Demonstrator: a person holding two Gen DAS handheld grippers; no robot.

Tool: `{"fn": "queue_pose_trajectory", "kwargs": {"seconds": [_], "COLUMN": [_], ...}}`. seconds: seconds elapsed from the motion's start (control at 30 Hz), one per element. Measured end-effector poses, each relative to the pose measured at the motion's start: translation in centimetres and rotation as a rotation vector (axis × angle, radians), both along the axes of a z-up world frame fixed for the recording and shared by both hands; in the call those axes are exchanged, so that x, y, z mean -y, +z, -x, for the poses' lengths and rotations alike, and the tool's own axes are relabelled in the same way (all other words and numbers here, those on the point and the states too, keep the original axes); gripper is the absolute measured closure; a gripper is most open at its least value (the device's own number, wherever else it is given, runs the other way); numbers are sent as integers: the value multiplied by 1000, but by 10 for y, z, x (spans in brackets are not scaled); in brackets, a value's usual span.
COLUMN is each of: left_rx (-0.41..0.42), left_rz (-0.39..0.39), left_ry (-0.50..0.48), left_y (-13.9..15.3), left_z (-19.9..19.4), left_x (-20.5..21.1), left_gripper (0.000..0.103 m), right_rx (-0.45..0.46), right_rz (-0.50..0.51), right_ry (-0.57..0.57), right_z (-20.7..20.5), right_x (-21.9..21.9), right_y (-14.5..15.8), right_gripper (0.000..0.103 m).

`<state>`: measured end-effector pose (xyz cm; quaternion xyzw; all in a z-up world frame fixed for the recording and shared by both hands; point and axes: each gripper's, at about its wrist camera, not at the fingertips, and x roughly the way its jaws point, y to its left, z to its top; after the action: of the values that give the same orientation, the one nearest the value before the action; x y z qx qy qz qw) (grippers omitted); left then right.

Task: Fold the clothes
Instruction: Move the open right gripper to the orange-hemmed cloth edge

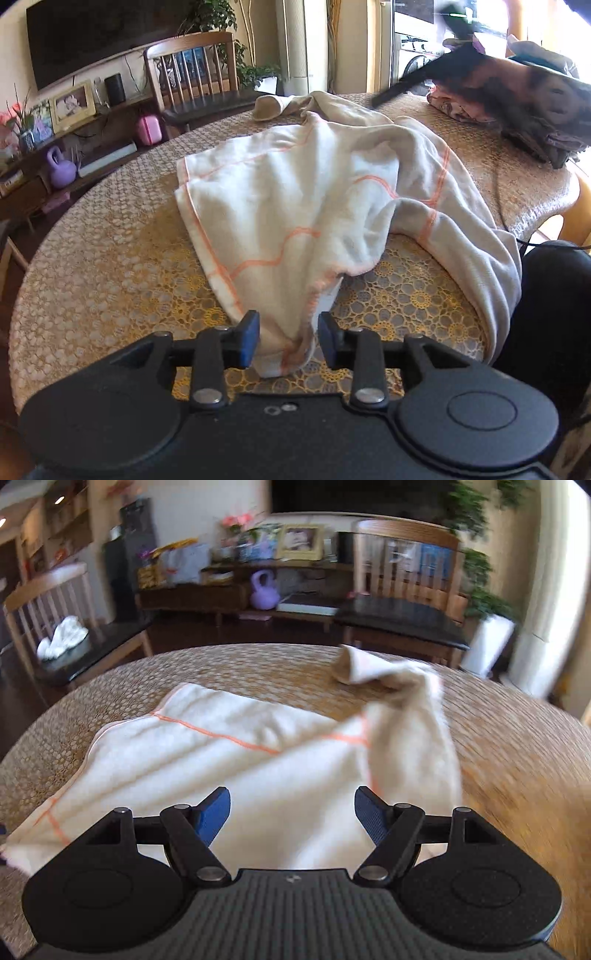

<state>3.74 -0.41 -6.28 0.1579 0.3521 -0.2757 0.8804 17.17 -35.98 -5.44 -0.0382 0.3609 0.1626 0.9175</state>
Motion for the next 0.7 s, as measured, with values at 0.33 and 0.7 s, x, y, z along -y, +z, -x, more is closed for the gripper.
{"fn": "queue_pose_trajectory", "kwargs": {"seconds": [0.33, 0.7], "left_rx": [112, 87], "left_rz": [8, 49], "left_ry": [10, 112], "left_y": [26, 14], "left_z": [-8, -67], "left_x": [0, 24], "left_gripper": [0, 0], "right_rx": [-141, -107], "right_rz": [-80, -227], "right_ry": [-190, -359], "right_z": [84, 36], "right_x": [56, 92], "right_y": [-41, -35], "right_gripper": [40, 61]}}
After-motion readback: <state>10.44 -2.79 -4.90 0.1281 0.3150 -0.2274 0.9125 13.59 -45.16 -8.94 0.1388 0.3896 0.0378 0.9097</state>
